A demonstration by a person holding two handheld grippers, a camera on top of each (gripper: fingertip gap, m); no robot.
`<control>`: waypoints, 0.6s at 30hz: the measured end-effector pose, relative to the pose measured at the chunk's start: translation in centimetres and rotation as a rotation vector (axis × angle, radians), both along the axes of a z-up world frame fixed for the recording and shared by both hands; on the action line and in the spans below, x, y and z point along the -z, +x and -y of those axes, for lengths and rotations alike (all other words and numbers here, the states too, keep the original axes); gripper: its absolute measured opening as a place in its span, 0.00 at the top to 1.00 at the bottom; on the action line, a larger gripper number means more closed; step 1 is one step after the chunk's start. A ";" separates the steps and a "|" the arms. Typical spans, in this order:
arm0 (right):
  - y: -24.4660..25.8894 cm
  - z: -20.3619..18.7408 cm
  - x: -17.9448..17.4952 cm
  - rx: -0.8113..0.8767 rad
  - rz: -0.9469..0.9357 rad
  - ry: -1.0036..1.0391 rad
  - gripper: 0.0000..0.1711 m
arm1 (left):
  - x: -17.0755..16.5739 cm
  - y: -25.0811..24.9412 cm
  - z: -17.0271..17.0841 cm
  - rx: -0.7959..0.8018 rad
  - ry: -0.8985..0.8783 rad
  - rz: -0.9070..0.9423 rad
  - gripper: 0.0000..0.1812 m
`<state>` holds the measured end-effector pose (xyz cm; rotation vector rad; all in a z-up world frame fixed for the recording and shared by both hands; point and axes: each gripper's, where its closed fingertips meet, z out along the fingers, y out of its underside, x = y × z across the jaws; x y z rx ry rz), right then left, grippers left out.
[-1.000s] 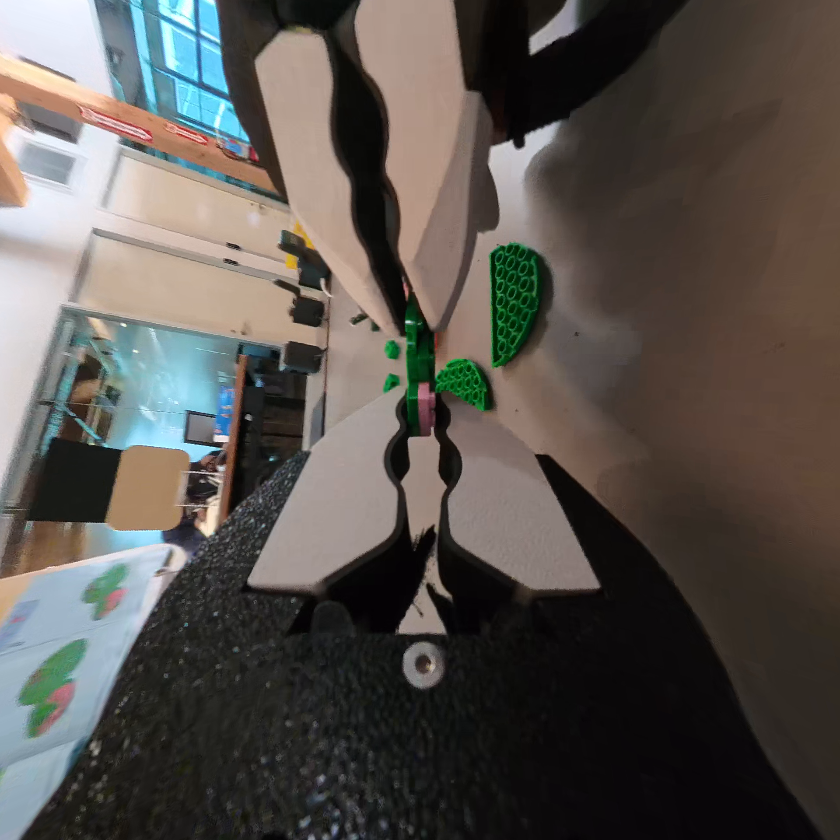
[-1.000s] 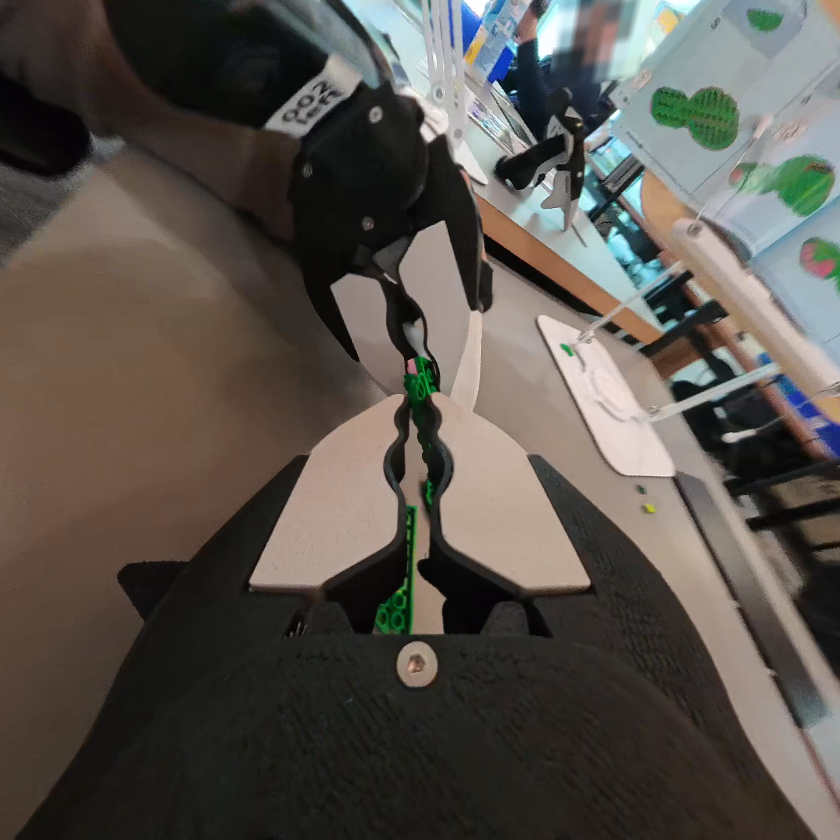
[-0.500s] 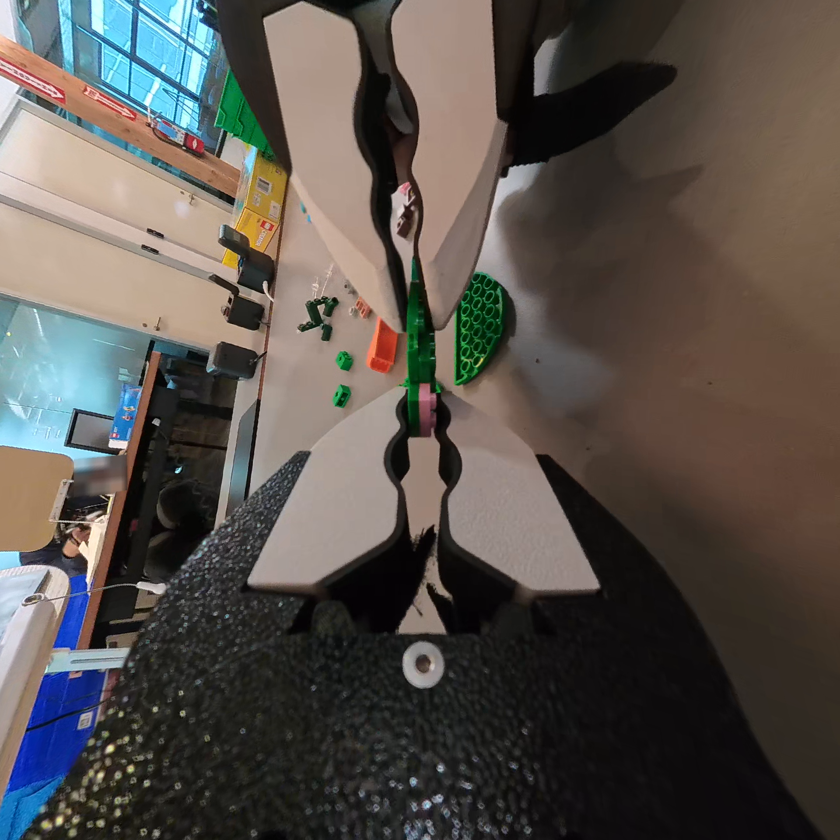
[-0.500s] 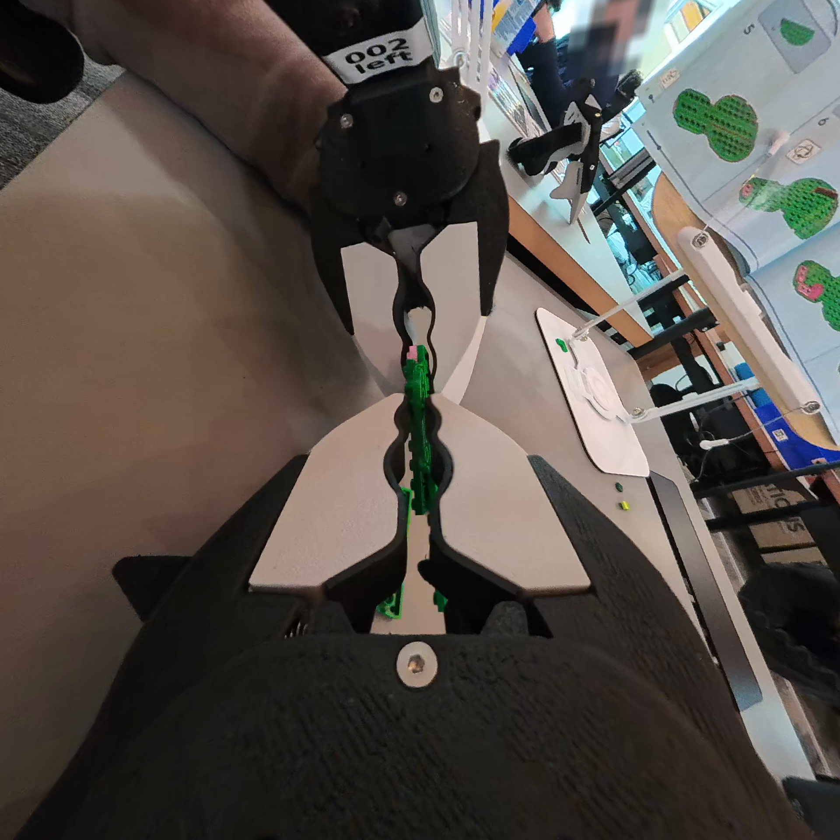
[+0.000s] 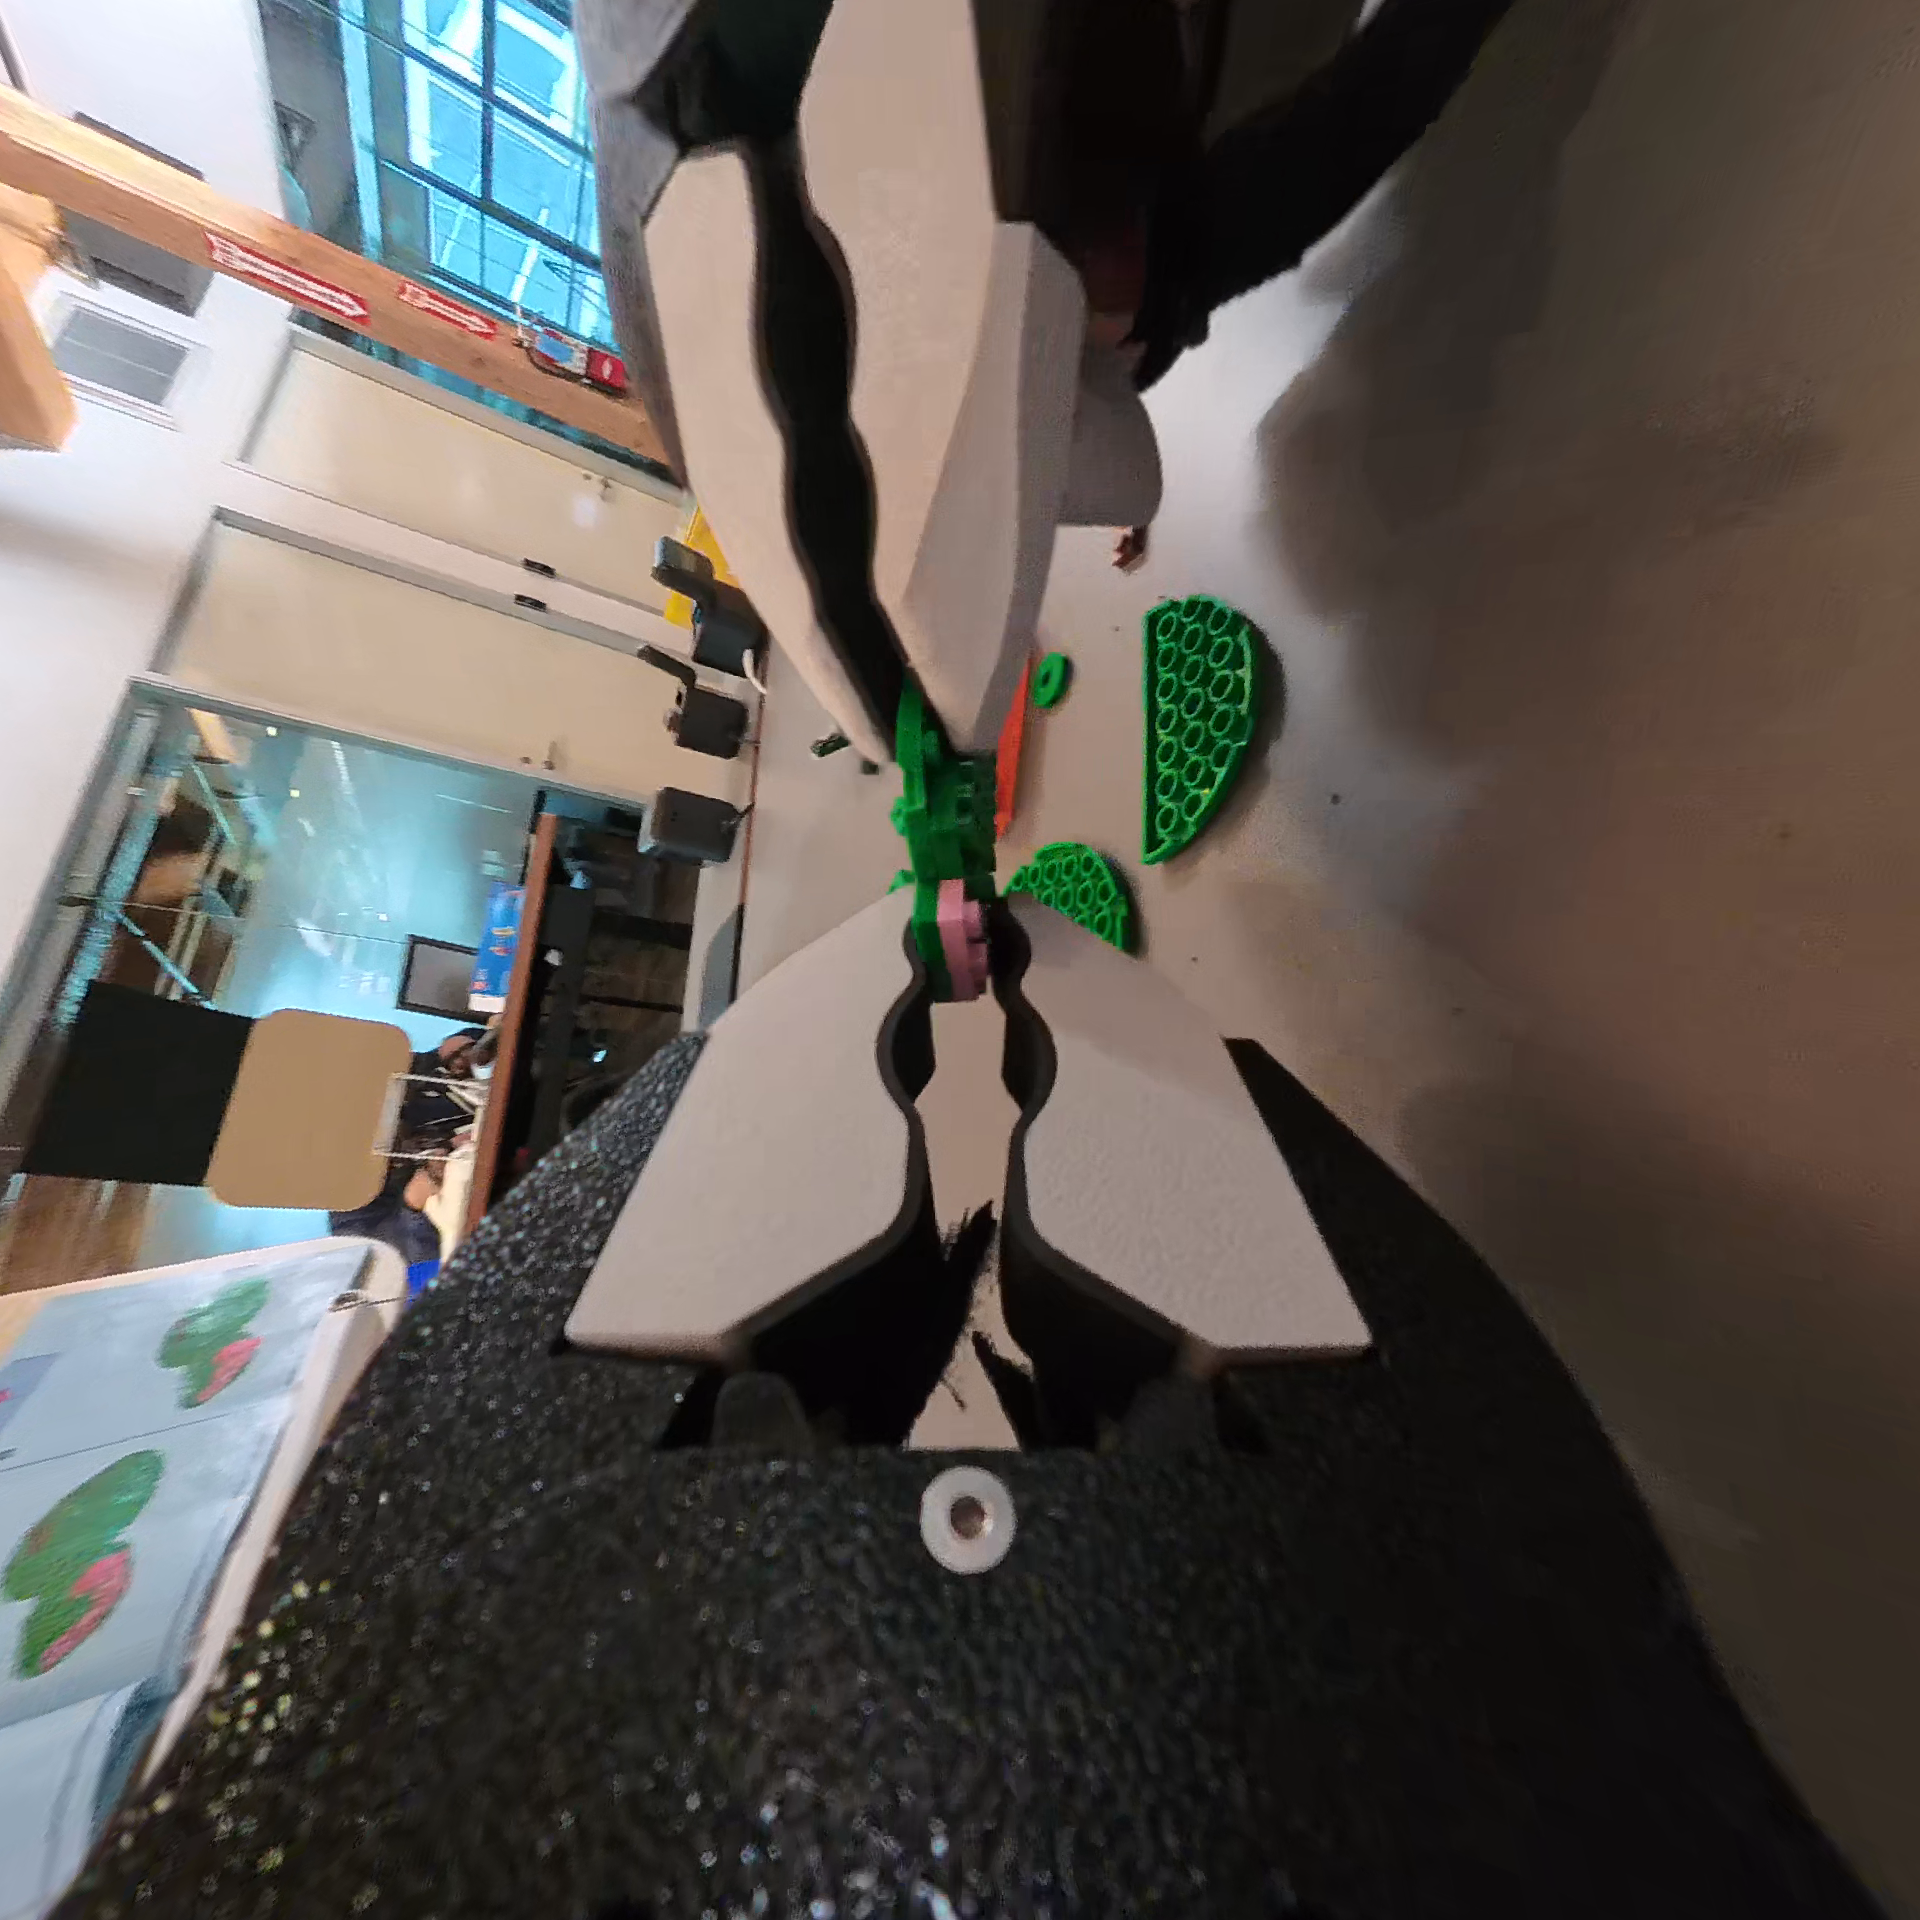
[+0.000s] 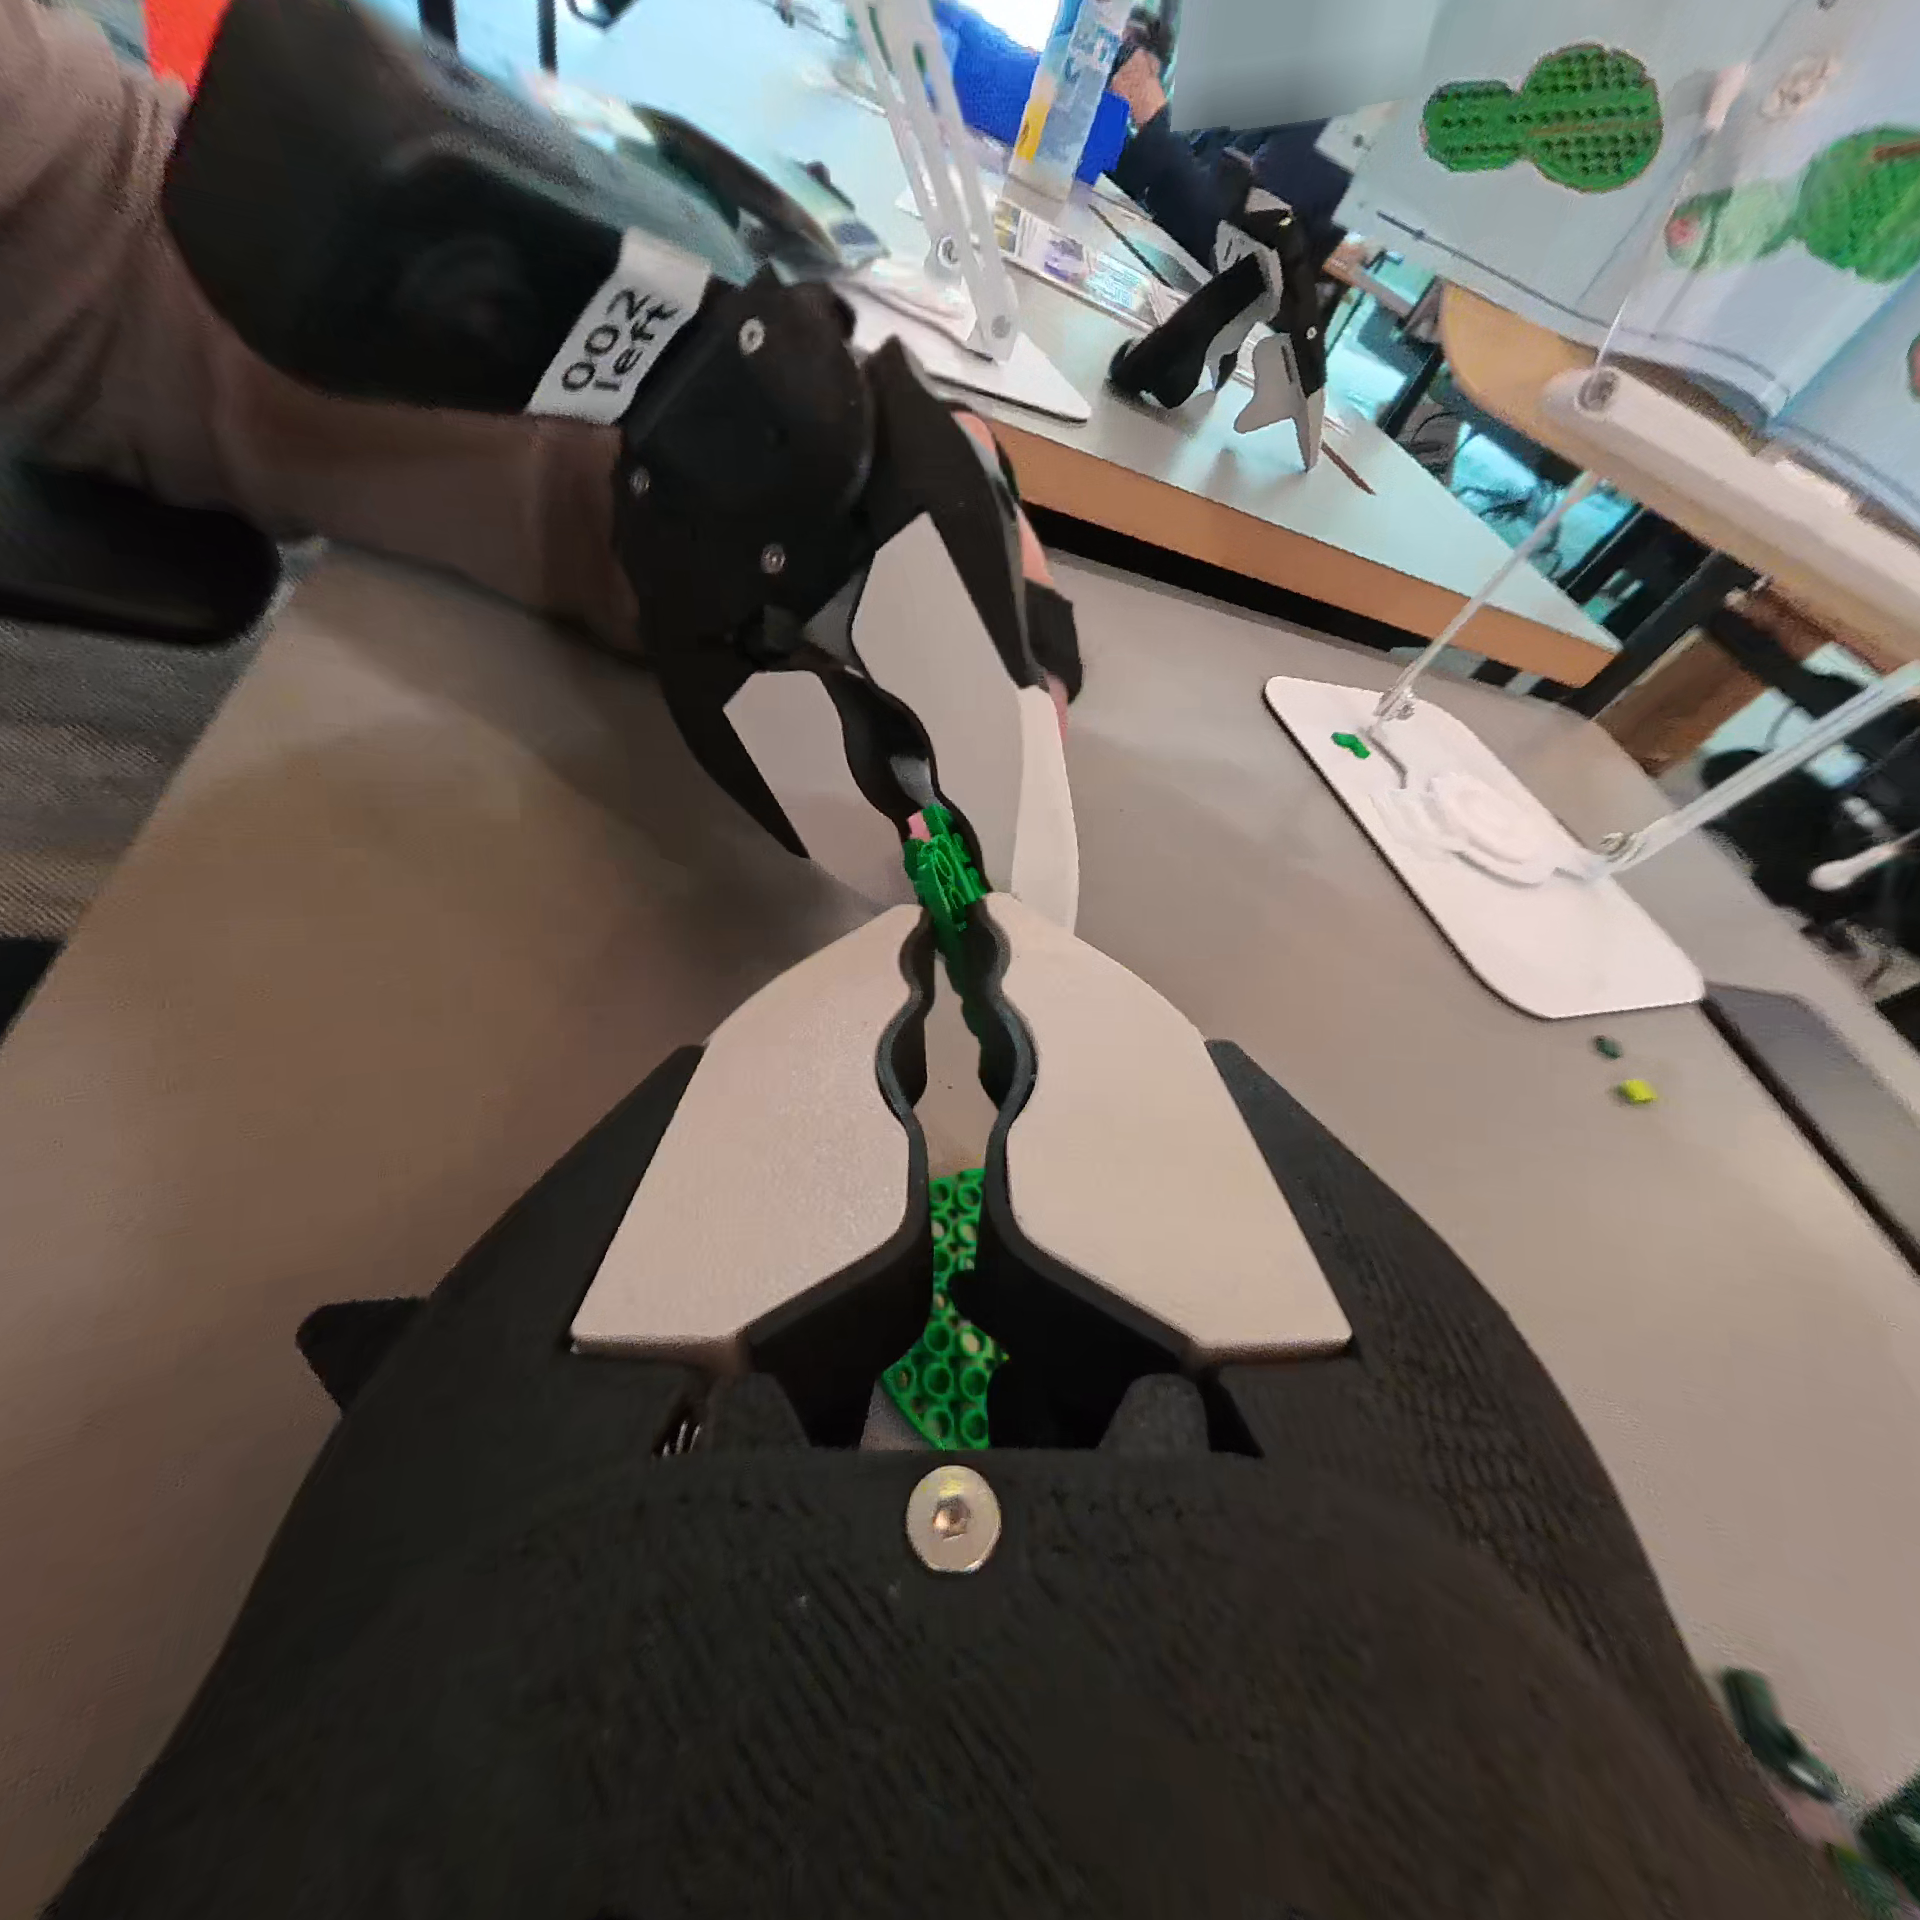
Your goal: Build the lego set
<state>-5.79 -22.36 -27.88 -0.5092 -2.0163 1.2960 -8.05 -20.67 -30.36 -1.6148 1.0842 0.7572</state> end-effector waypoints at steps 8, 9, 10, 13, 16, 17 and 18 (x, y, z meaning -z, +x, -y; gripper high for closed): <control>-0.1 -0.1 0.5 -0.015 0.122 -0.104 0.98 | 0.3 -0.3 -0.1 -0.009 0.001 -0.084 0.95; -0.1 -0.1 0.5 -0.020 0.129 -0.109 0.98 | 0.4 -0.3 0.0 -0.006 0.000 -0.086 0.95; -0.1 -0.1 0.6 -0.024 0.140 -0.118 0.98 | 0.4 -0.2 -0.1 -0.004 -0.001 -0.086 0.95; 0.0 -0.1 0.8 -0.039 0.166 -0.125 0.98 | 0.5 -0.2 -0.1 -0.007 0.000 -0.131 0.95; 0.1 -0.2 0.9 -0.046 0.175 -0.125 0.98 | 0.6 -0.2 -0.1 -0.006 0.004 -0.153 0.95; 0.1 -0.2 1.0 -0.046 0.178 -0.117 0.98 | 0.6 -0.2 -0.2 -0.009 0.006 -0.171 0.95; 0.2 -0.2 1.1 -0.046 0.183 -0.112 0.97 | 0.6 -0.2 -0.2 -0.010 0.010 -0.192 0.95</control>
